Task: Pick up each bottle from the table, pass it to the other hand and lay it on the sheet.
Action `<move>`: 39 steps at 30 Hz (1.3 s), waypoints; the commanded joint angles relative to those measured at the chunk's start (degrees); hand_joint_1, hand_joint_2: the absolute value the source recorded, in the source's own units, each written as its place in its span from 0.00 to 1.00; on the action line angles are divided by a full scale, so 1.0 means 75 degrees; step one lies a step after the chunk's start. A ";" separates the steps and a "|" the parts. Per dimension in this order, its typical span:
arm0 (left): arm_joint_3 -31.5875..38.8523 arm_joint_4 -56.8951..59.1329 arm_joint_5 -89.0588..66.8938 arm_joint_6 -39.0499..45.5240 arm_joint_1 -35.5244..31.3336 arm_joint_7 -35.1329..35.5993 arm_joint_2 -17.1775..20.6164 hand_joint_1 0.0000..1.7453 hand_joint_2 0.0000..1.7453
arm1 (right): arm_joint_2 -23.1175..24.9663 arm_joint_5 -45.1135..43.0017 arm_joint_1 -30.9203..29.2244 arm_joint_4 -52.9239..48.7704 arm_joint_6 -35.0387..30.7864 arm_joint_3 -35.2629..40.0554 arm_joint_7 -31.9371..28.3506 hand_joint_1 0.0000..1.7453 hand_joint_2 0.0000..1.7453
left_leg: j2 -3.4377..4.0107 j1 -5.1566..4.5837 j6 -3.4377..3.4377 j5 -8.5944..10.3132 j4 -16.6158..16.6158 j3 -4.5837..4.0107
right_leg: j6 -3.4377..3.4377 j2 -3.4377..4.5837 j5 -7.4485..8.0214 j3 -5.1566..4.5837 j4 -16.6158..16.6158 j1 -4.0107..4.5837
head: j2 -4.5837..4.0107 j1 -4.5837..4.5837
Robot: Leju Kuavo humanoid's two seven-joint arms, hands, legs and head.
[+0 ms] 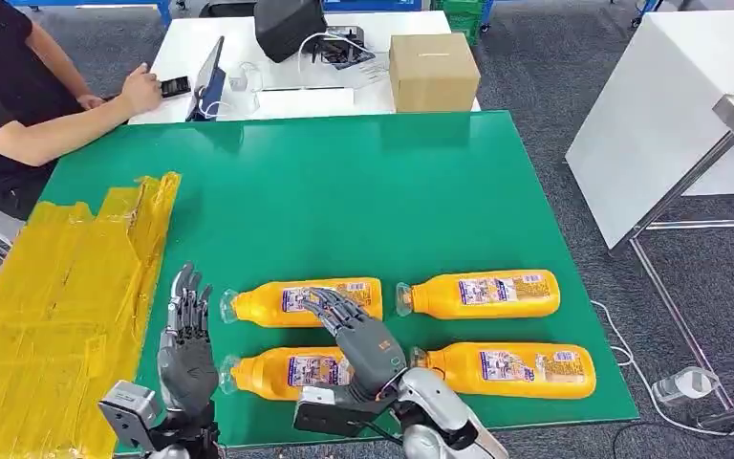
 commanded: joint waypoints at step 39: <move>0.0726 0.0500 0.0120 -0.0420 -0.0210 0.0026 -0.0197 0.00 0.00 | -0.1537 0.0964 -0.1478 0.1534 0.2039 0.2881 0.1805 0.00 1.00 | 0.0008 0.0000 0.0000 -0.0003 -0.0010 0.0029 | -0.0006 0.0002 0.0000 0.0032 -0.0015 0.0001 | 0.0000 0.0000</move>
